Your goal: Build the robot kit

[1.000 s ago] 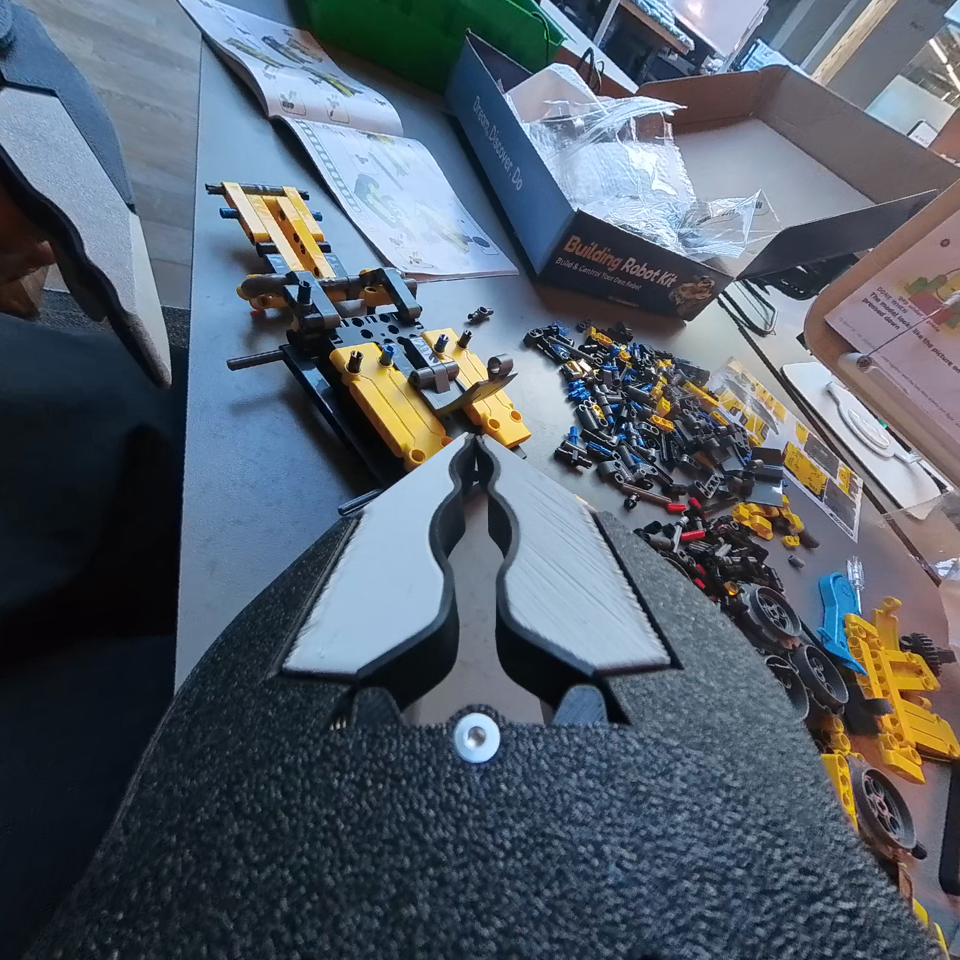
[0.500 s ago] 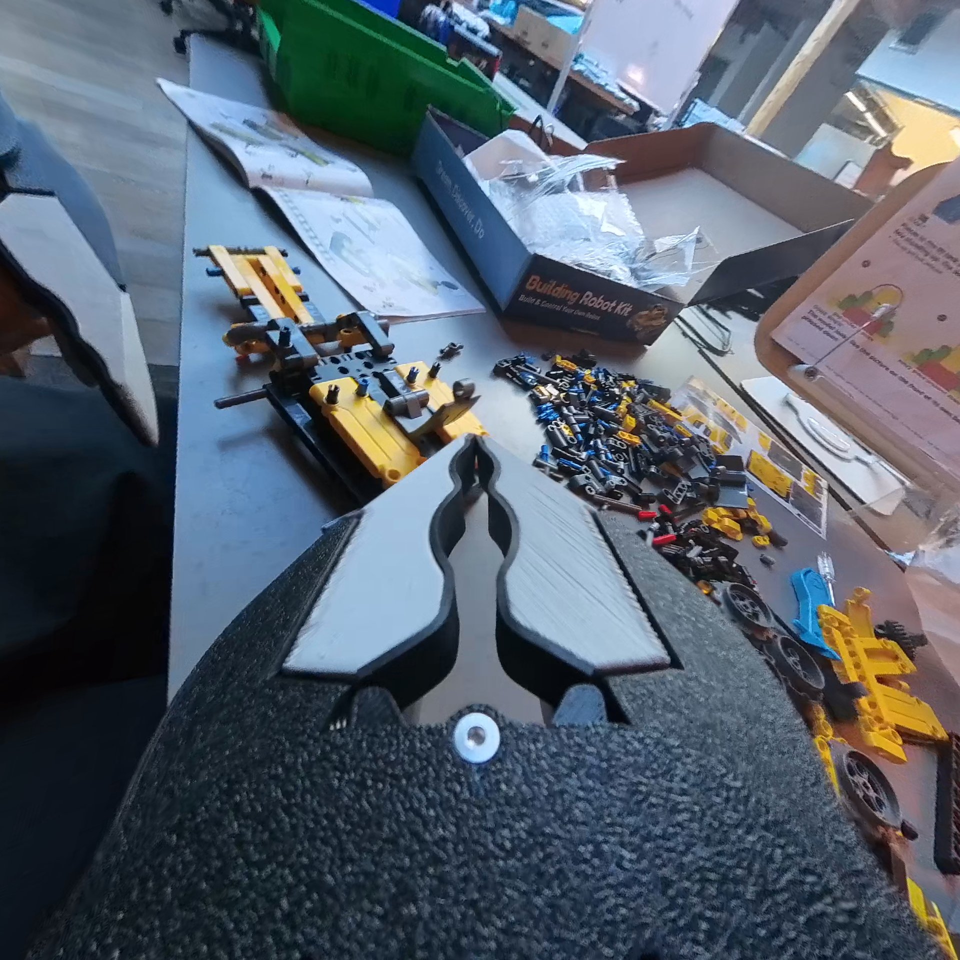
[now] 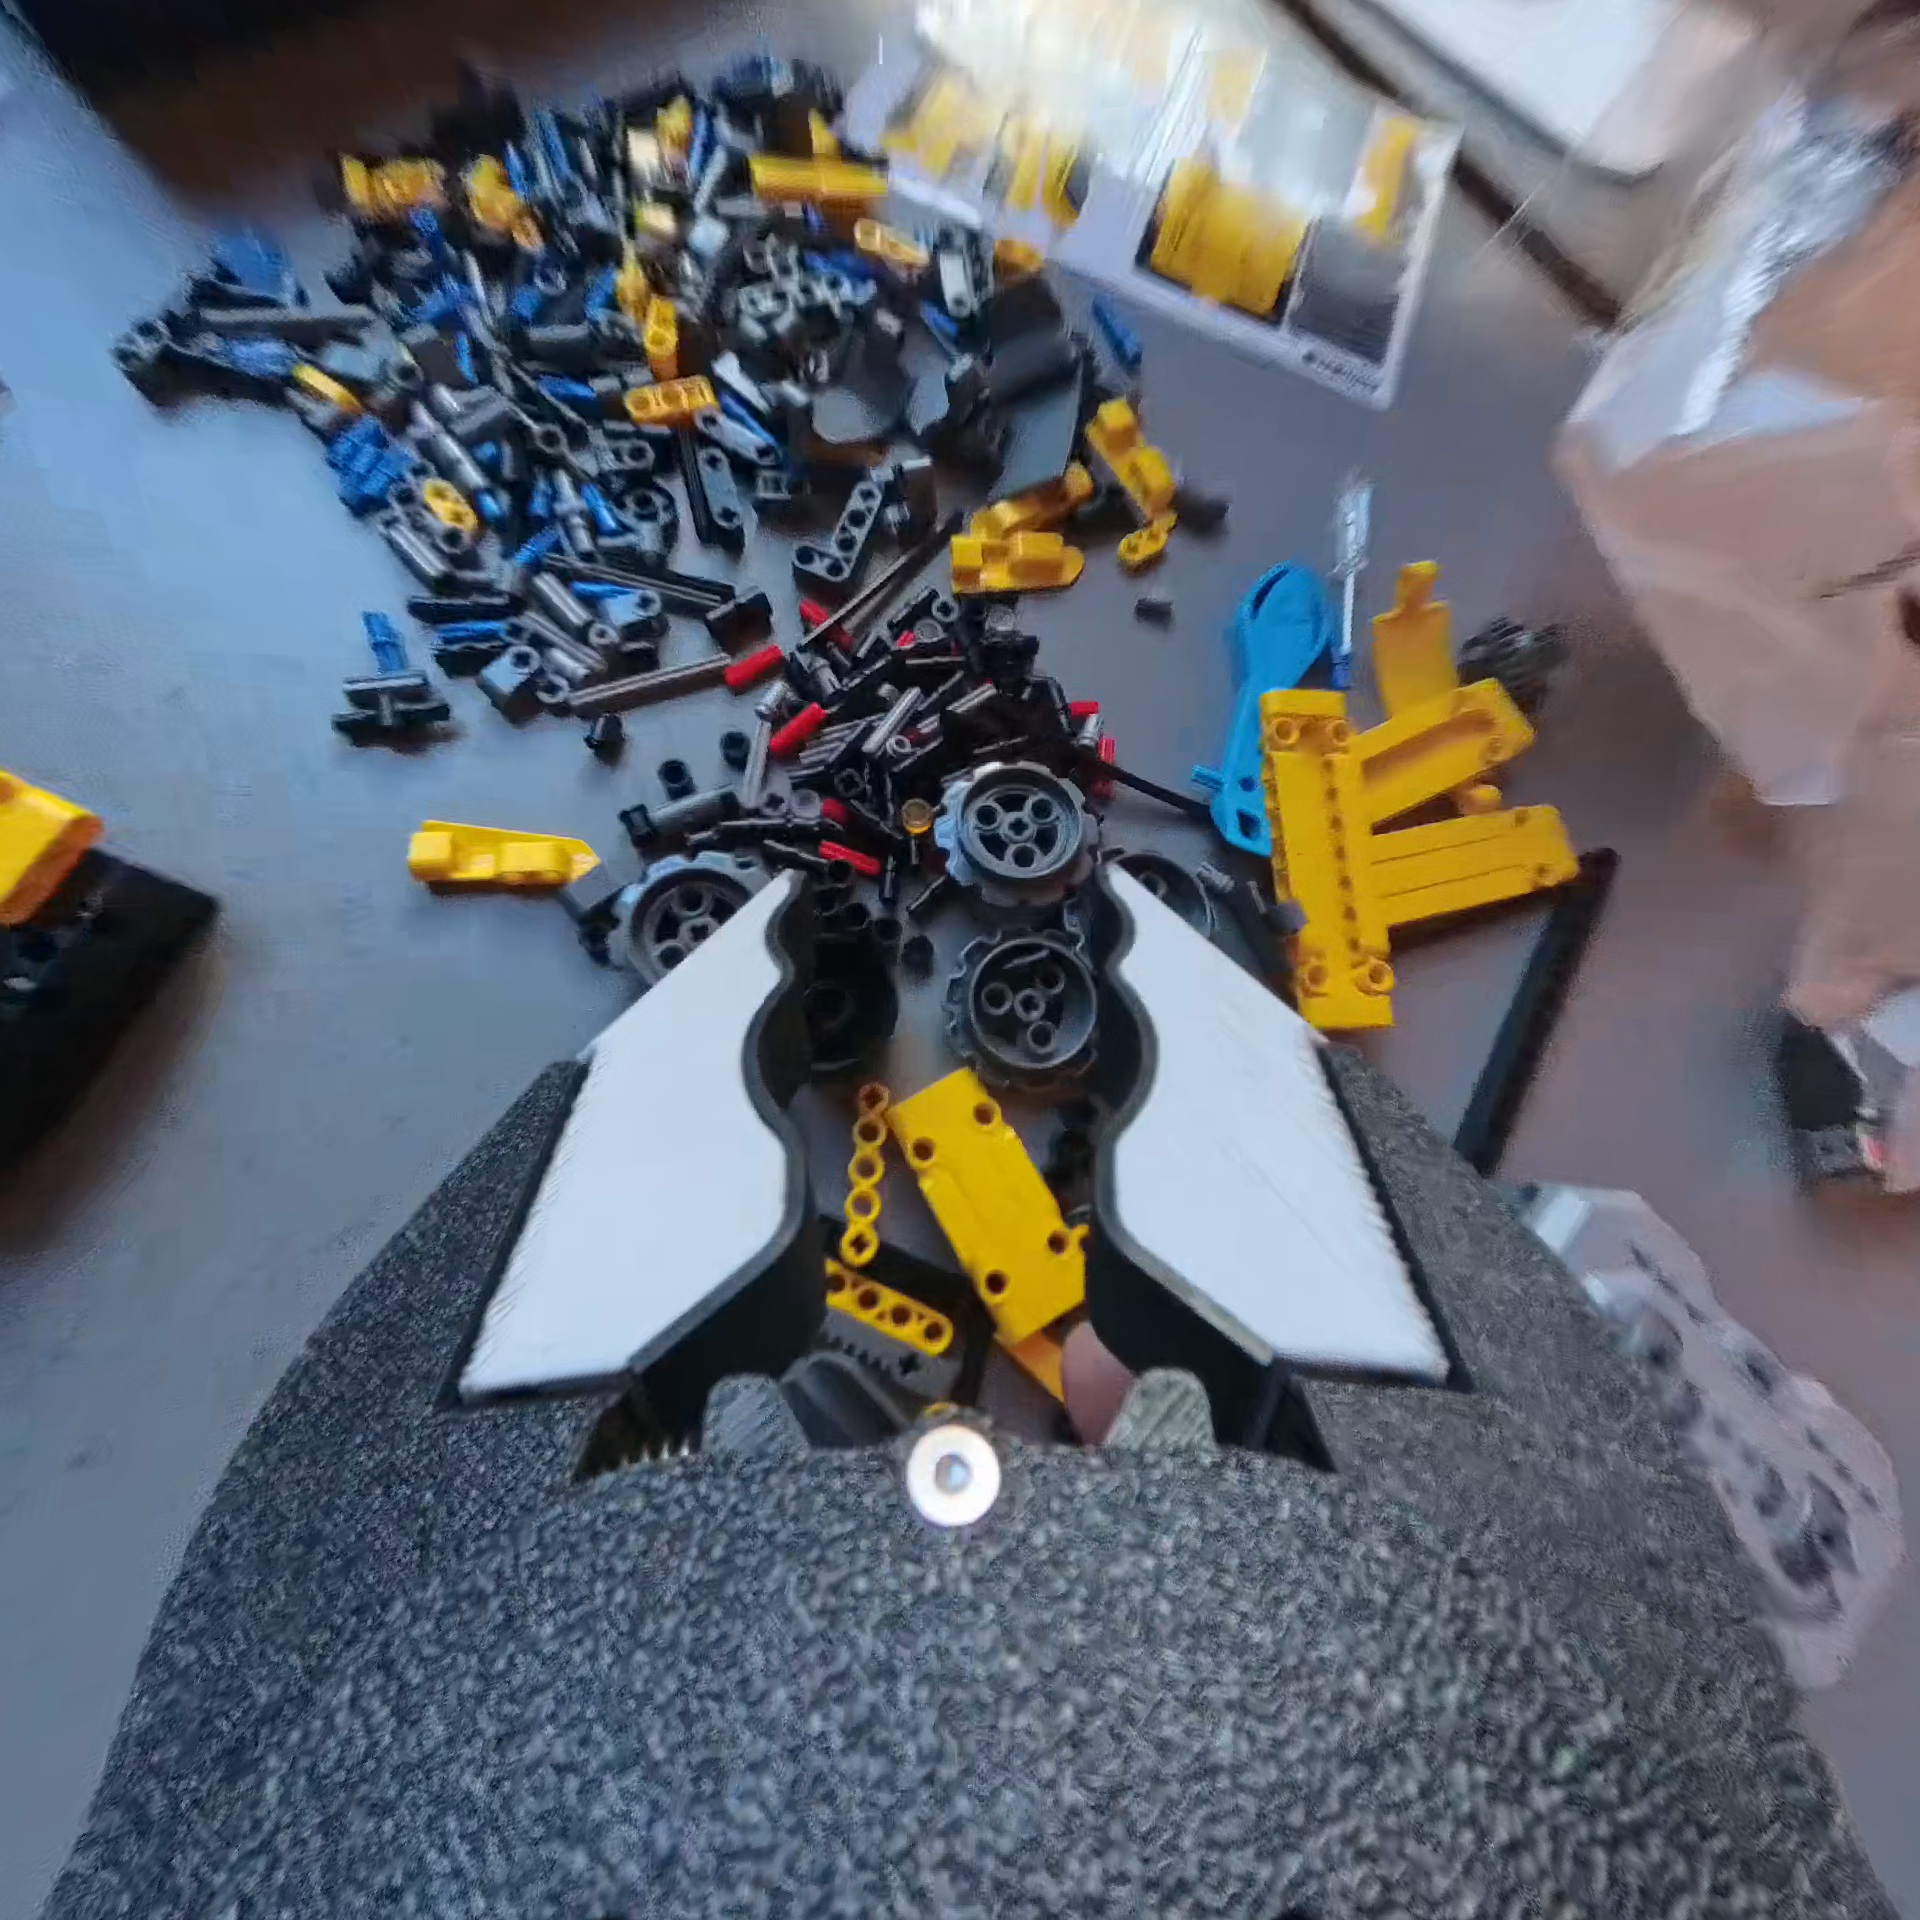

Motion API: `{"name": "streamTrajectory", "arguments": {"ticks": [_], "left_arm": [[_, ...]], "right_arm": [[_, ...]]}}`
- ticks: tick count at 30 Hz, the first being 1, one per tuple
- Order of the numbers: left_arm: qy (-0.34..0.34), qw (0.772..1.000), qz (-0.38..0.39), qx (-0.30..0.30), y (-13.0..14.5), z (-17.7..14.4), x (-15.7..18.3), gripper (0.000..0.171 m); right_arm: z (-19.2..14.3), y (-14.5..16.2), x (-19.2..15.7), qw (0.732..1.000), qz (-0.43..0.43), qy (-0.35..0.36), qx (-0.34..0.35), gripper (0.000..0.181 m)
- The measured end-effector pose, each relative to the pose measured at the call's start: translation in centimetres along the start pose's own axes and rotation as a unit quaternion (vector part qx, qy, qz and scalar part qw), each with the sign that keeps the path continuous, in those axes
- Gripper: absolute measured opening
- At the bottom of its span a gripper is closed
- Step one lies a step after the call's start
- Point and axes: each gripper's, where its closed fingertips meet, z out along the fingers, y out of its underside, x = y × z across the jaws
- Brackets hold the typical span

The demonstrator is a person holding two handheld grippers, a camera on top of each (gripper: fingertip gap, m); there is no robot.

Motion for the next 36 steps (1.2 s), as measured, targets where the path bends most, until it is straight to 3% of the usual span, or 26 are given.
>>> {"name": "streamTrajectory", "arguments": {"ticks": [4,7,10,13,18,22,25,27,30,34,36], "left_arm": [[0.003,1.0,0.001,0.003,-0.1,-0.2,0.2,0.042],[0.004,1.0,-0.003,0.004,-0.1,-0.3,0.1,0.042],[0.004,1.0,-0.007,0.005,-0.2,-0.3,0.0,0.042],[0.006,1.0,-0.008,0.003,-0.1,-0.3,0.0,0.043],[0.006,1.0,-0.01,0.006,-0.2,-0.4,0.0,0.043],[0.006,1.0,-0.014,0.006,-0.2,-0.4,0.0,0.042],[0.006,1.0,-0.016,0.005,-0.2,-0.3,0.0,0.042],[0.006,1.0,-0.014,0.004,-0.2,-0.2,0.1,0.042],[0.005,1.0,-0.007,0.001,-0.1,-0.2,0.3,0.042],[0.001,1.0,-0.001,-0.003,0.0,0.0,0.2,0.042],[0.001,1.0,-0.001,-0.004,0.1,0.0,0.3,0.042]], "right_arm": [[2.8,-0.6,1.5,0.999,-0.018,-0.014,-0.042,0.045],[4.5,0.8,1.3,0.993,-0.014,-0.054,-0.105,0.041],[4.7,0.7,0.8,0.992,-0.023,-0.064,-0.109,0.036],[3.7,0.1,0.3,0.994,-0.04,-0.047,-0.094,0.036],[-0.7,-0.5,-4.5,0.993,-0.067,-0.084,-0.048,0.036],[-4.1,1.6,-10.3,0.984,-0.088,-0.152,-0.026,0.036],[-4.2,4.5,-13.7,0.978,-0.091,-0.184,-0.039,0.036],[-3.4,6.1,-14.1,0.979,-0.109,-0.164,-0.052,0.039],[-3.3,6.2,-14.7,0.979,-0.102,-0.169,-0.049,0.049],[-4.7,3.2,-13.5,0.978,-0.106,-0.179,-0.004,0.051],[-4.8,1.3,-11.1,0.981,-0.109,-0.159,0.02,0.046]]}}
